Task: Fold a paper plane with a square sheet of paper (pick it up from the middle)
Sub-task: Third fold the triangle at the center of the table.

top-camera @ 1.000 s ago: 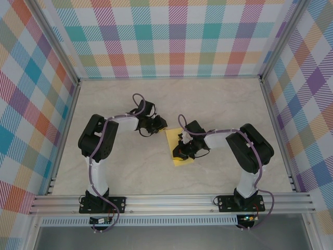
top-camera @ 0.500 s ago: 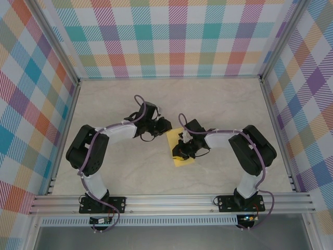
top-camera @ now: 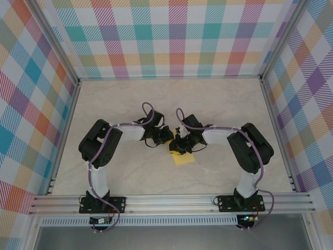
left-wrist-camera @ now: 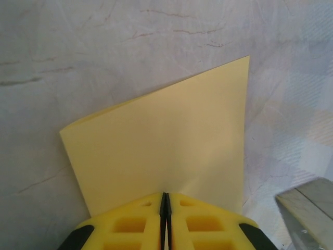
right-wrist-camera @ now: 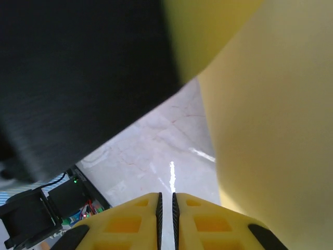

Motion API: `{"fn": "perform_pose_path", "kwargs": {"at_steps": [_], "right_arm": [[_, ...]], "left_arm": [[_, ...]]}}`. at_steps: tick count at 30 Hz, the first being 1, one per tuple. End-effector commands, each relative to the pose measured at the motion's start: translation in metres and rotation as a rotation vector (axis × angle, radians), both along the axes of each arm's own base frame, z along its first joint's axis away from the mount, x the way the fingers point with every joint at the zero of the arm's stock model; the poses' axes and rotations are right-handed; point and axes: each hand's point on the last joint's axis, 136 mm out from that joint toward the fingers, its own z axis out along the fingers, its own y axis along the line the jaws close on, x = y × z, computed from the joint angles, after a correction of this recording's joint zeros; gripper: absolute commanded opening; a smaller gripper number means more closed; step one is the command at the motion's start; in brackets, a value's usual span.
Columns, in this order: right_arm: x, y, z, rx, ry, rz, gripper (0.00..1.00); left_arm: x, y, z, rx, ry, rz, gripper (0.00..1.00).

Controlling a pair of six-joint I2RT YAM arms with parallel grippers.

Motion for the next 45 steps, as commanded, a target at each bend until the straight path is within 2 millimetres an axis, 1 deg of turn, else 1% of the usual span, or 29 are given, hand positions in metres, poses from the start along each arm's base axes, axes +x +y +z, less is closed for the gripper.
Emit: {"fn": "perform_pose_path", "kwargs": {"at_steps": [1, 6, 10, 16, 22, 25, 27, 28, 32, 34, 37, 40, 43, 45], "right_arm": [[-0.008, 0.006, -0.002, 0.017, 0.023, 0.036, 0.16], [-0.031, -0.006, -0.016, -0.042, 0.062, 0.073, 0.15], [-0.045, -0.018, -0.019, -0.054, 0.074, 0.067, 0.15], [-0.063, -0.031, -0.019, -0.057, 0.093, 0.068, 0.16], [-0.078, -0.04, -0.014, -0.053, 0.099, 0.087, 0.17], [-0.082, -0.049, -0.01, -0.082, 0.073, 0.098, 0.17], [-0.077, -0.054, -0.002, -0.104, 0.03, 0.09, 0.18], [-0.072, -0.056, 0.005, -0.114, -0.004, 0.079, 0.18], [-0.044, -0.082, 0.017, -0.181, -0.079, -0.048, 0.24], [-0.03, -0.096, 0.019, -0.182, -0.083, -0.127, 0.28], [-0.015, -0.111, 0.019, -0.183, -0.08, -0.198, 0.32], [-0.006, -0.112, 0.019, -0.157, -0.069, -0.214, 0.34], [0.0, -0.105, 0.018, -0.125, -0.053, -0.207, 0.36], [0.004, -0.099, 0.018, -0.1, -0.045, -0.206, 0.37]], "left_arm": [[-0.006, 0.014, -0.025, 0.085, 0.05, 0.01, 0.11], [-0.008, 0.015, -0.031, 0.09, 0.064, 0.013, 0.1], [-0.009, 0.019, -0.035, 0.104, 0.071, 0.02, 0.1], [-0.011, 0.02, -0.037, 0.108, 0.075, 0.019, 0.1], [-0.01, 0.021, -0.038, 0.115, 0.075, 0.018, 0.1], [-0.01, 0.02, -0.038, 0.111, 0.071, 0.002, 0.1], [-0.009, 0.018, -0.036, 0.111, 0.06, -0.017, 0.1], [-0.009, 0.018, -0.035, 0.117, 0.052, -0.034, 0.11], [-0.007, 0.01, -0.028, 0.128, 0.021, -0.132, 0.12], [-0.006, 0.003, -0.023, 0.117, 0.001, -0.192, 0.12], [-0.008, -0.003, -0.019, 0.144, -0.01, -0.28, 0.13], [-0.004, -0.008, 0.002, 0.13, -0.06, -0.312, 0.17], [0.006, -0.006, 0.034, 0.135, -0.137, -0.29, 0.24], [0.01, -0.005, 0.055, 0.132, -0.177, -0.261, 0.3]]}}
